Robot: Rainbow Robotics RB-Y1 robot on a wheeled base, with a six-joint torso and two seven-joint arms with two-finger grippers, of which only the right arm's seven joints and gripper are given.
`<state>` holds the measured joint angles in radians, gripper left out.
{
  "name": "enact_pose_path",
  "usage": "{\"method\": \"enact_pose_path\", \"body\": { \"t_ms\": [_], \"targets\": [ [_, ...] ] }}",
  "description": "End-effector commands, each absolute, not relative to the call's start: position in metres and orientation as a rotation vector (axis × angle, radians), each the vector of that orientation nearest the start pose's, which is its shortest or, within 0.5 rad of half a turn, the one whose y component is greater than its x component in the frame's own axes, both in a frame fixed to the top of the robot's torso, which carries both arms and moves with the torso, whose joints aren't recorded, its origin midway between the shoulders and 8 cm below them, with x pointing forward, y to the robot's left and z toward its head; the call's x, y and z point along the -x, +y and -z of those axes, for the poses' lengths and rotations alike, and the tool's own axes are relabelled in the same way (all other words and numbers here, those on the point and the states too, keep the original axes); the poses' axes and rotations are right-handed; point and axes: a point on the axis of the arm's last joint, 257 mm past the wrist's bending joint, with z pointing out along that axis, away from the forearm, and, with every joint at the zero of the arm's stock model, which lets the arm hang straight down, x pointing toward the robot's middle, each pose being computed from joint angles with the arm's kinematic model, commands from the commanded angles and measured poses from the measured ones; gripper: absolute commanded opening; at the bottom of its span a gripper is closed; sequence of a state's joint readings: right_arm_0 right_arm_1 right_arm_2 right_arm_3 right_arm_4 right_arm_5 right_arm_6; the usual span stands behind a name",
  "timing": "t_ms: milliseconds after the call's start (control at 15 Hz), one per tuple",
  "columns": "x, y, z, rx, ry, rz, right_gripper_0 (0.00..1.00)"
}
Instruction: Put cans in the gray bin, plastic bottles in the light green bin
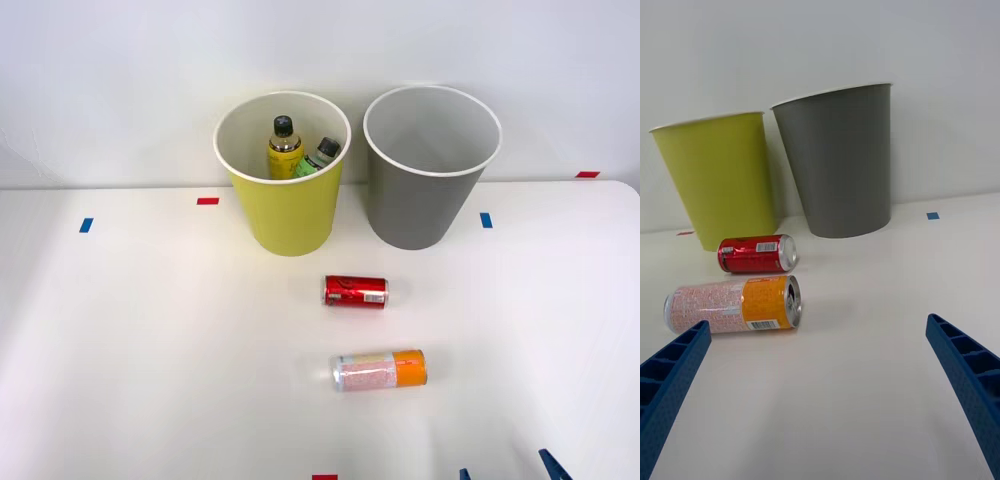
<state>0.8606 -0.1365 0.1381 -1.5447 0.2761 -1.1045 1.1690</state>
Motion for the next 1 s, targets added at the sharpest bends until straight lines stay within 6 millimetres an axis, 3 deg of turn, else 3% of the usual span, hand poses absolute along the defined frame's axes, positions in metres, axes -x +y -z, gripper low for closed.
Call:
{"method": "enact_pose_path", "body": {
  "t_ms": [67,1000],
  "targets": [
    [-0.2055,-0.2103,0.2898,0.063,1.376,-0.267,1.00],
    [-0.2055,-0.2103,0.2898,0.063,1.376,-0.267,1.00]
  ]
}}
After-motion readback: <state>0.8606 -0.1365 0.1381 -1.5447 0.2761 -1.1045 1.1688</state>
